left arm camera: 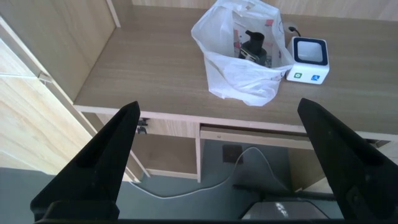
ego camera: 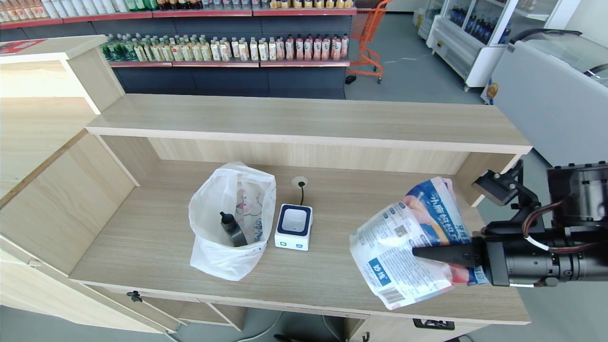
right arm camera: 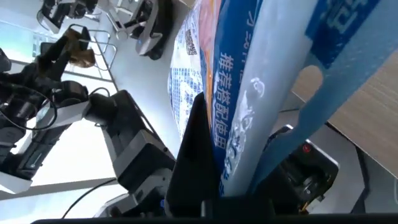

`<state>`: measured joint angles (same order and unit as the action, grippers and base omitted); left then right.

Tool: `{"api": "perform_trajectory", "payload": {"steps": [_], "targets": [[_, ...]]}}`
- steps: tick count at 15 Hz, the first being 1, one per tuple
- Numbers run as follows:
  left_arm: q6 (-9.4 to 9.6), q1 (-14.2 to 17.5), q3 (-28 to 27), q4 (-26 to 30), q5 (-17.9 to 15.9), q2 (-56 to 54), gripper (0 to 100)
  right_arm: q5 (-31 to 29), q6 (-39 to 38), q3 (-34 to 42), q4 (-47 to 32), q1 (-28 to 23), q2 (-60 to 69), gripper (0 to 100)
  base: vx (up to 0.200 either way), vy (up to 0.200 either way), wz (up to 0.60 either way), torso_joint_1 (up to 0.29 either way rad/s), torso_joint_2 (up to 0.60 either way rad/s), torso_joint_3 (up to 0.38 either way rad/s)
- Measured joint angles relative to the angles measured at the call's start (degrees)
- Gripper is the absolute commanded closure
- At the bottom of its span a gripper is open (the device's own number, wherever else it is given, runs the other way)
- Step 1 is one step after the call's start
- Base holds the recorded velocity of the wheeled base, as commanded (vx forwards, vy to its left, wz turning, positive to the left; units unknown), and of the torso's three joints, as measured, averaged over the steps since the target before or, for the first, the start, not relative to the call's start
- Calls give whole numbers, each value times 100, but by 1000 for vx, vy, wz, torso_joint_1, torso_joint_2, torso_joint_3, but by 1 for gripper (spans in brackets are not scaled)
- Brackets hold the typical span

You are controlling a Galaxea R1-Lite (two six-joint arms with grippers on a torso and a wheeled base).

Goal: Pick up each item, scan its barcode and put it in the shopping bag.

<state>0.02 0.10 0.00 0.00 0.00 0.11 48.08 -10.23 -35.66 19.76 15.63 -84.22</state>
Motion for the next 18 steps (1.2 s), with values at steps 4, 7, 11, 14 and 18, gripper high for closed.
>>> {"api": "perform_trajectory", "payload": {"steps": [4,7,11,14,18], "targets": [[-2,-2,0,0,0,0,0,-234,-740,24,-2,416,200,100,0,0,0,0,0,0],[-2,0,0,0,0,0,0,-579,-1074,27,16,683,236,100,0,0,0,0,0,0],[-2,0,0,0,0,0,0,-744,-1158,0,44,939,215,100,0,0,0,0,0,0],[-2,0,0,0,0,0,0,-752,-1158,5,44,997,195,100,0,0,0,0,0,0],[-2,0,0,0,0,0,0,-752,-1142,-23,55,1074,160,100,0,0,0,0,0,0]]}}
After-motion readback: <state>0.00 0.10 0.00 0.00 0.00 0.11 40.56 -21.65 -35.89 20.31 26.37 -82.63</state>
